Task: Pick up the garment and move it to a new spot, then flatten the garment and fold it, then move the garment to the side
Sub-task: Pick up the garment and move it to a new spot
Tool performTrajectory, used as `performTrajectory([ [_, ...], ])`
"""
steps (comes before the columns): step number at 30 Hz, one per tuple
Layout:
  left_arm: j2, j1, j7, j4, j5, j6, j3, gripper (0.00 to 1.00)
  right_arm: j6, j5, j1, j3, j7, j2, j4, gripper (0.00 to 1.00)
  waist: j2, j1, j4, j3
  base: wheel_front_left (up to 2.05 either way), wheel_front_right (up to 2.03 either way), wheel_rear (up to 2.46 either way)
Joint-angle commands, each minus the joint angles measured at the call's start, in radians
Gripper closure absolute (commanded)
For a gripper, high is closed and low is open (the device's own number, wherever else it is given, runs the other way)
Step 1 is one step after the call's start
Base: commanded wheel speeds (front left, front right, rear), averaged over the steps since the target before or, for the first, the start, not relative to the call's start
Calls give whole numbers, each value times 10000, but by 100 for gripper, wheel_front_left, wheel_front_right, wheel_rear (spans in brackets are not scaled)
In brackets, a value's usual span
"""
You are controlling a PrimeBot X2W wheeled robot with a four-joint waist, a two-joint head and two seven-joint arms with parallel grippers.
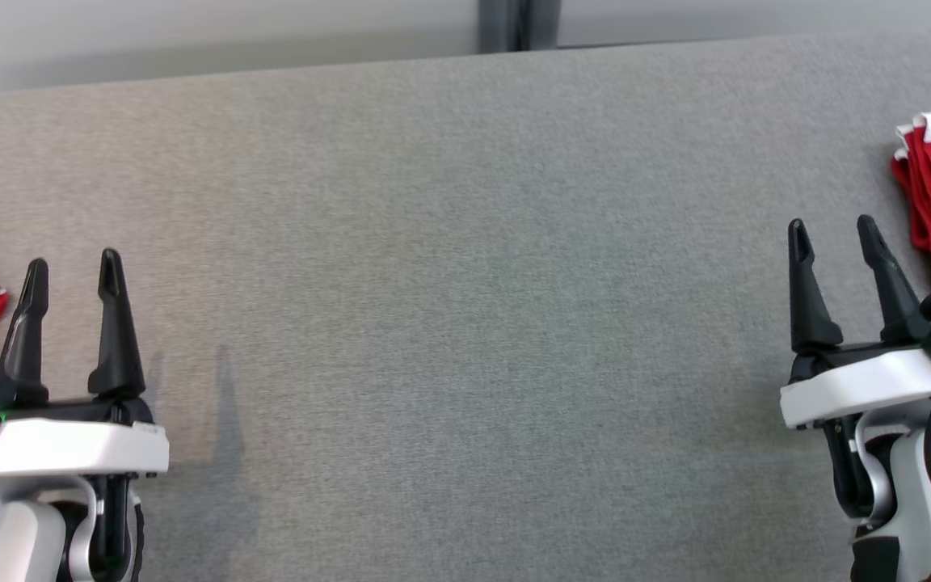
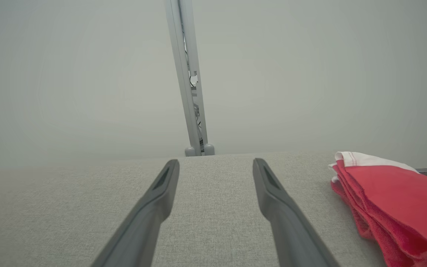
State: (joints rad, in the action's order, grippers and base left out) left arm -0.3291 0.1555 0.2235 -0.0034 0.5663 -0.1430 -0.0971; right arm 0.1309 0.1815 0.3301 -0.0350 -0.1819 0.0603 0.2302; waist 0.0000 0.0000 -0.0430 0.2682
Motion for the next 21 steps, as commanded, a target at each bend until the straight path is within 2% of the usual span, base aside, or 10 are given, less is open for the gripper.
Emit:
performTrajectory([
  [1, -25, -173, 67, -12, 109, 78, 61, 0, 1, 93, -192, 52, 78, 0, -162, 0, 0, 0, 277, -289, 0, 0, 0],
  [9, -155, -890, 52, 24, -64, 419, -366, 0, 1, 73, -978, 233, 359, -31, -502, 0, 0, 0, 573, -984, 0, 0, 0],
  [21, -197, -1732, -286, -5, -200, 174, -765, 0, 1, 50, -2183, 148, 673, -19, -1124, 0, 0, 0, 457, -1854, 0, 0, 0],
])
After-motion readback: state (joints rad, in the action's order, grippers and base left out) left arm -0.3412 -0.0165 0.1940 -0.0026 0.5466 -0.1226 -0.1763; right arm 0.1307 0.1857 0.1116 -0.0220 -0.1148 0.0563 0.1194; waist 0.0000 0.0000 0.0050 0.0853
